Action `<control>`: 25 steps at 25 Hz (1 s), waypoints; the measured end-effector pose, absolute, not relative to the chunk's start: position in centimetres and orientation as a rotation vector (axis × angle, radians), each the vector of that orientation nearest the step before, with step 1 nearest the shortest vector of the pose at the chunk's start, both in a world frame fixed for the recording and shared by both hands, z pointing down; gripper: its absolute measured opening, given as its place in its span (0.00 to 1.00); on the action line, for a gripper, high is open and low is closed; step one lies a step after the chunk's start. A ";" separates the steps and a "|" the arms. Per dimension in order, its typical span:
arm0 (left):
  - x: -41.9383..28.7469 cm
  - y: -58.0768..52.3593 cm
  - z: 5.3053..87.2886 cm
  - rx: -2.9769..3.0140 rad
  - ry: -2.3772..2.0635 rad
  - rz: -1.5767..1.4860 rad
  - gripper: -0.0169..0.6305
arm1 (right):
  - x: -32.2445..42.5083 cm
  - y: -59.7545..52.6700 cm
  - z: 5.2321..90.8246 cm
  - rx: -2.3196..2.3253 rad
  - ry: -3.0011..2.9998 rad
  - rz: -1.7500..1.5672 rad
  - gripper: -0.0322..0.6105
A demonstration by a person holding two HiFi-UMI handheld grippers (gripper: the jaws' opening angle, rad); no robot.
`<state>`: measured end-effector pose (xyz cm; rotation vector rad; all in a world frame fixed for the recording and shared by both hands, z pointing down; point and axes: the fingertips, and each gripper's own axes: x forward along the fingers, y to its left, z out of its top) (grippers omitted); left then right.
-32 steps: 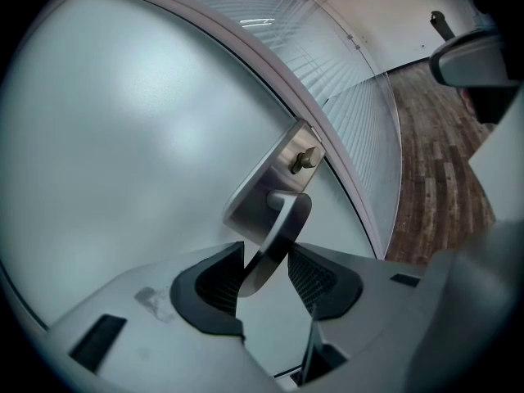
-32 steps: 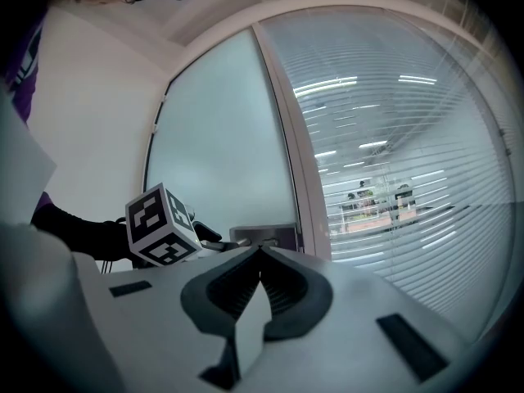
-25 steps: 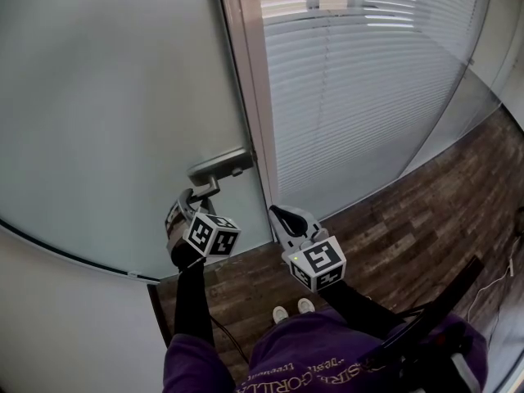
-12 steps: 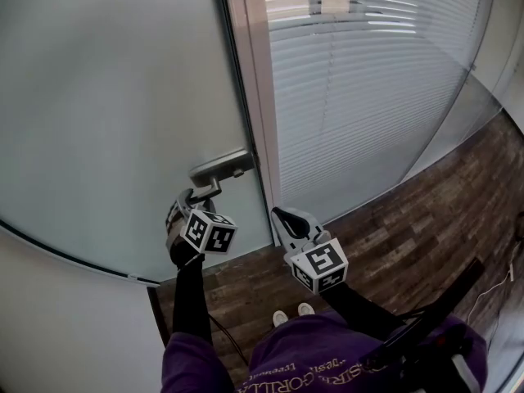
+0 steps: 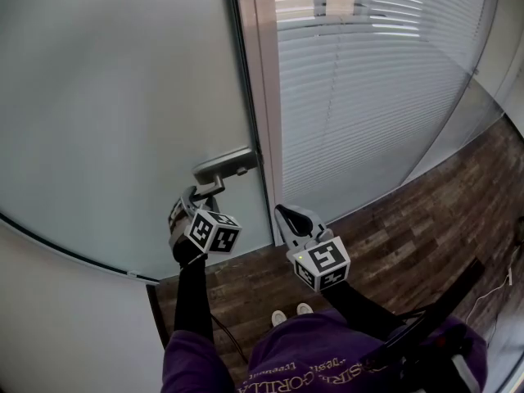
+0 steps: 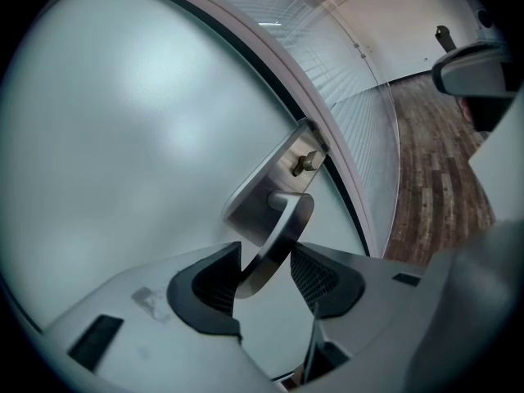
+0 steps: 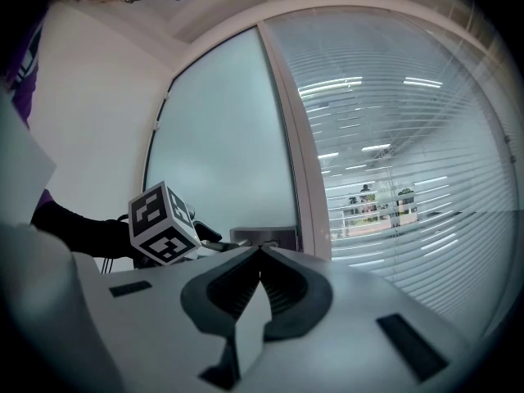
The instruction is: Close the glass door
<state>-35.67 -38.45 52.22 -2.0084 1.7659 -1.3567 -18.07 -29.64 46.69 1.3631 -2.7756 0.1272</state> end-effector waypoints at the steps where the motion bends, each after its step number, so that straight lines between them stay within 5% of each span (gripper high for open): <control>1: -35.7 -38.5 52.2 -2.002 1.761 -1.354 0.30 | -18.1 -29.7 46.7 1.363 -2.774 0.125 0.05; 14: -37.0 -34.0 49.9 -1.763 1.892 -1.058 0.30 | -17.6 -29.1 46.9 1.380 -2.764 0.130 0.05; 25: -34.3 -27.5 45.9 -2.200 2.292 -0.121 0.29 | -19.1 -28.2 47.3 1.347 -2.776 0.157 0.05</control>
